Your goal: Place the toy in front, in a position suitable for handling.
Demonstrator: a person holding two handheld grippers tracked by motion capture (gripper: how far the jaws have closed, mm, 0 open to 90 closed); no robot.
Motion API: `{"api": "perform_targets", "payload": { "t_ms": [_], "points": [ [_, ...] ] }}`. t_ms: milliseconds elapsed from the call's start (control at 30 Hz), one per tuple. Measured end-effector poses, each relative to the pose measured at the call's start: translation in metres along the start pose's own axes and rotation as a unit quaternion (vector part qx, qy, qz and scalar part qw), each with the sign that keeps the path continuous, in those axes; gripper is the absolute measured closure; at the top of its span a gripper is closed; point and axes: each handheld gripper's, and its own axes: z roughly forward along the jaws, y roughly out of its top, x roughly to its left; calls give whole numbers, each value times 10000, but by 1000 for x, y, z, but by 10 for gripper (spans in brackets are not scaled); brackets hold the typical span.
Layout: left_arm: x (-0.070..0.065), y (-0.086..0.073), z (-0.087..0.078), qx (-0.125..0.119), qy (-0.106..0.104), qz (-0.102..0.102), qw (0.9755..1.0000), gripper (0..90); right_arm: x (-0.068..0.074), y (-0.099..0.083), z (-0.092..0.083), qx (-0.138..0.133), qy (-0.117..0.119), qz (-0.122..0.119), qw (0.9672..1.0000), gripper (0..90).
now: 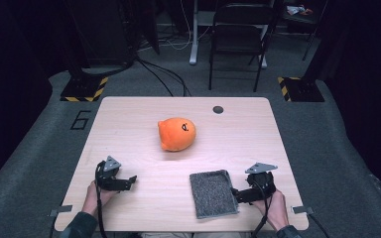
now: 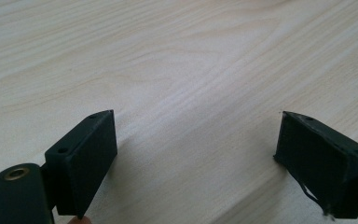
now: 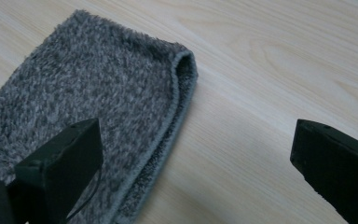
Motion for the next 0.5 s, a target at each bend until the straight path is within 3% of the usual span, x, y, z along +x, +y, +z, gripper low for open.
{"api": "perform_targets", "payload": {
  "t_ms": [100, 300, 500],
  "points": [
    [0, 0, 0, 0, 3, -4, 10000, 118, 6, 3, 3, -27, 41, -17, 10000, 15],
    [0, 0, 0, -2, 3, 2, 10000, 117, 23, 8, 16, 167, 212, -340, 9991, 14],
    [0, 0, 0, 13, 15, -11, 10000, 118, 35, 13, 28, 309, 374, -477, 9977, 14]
  ]
}}
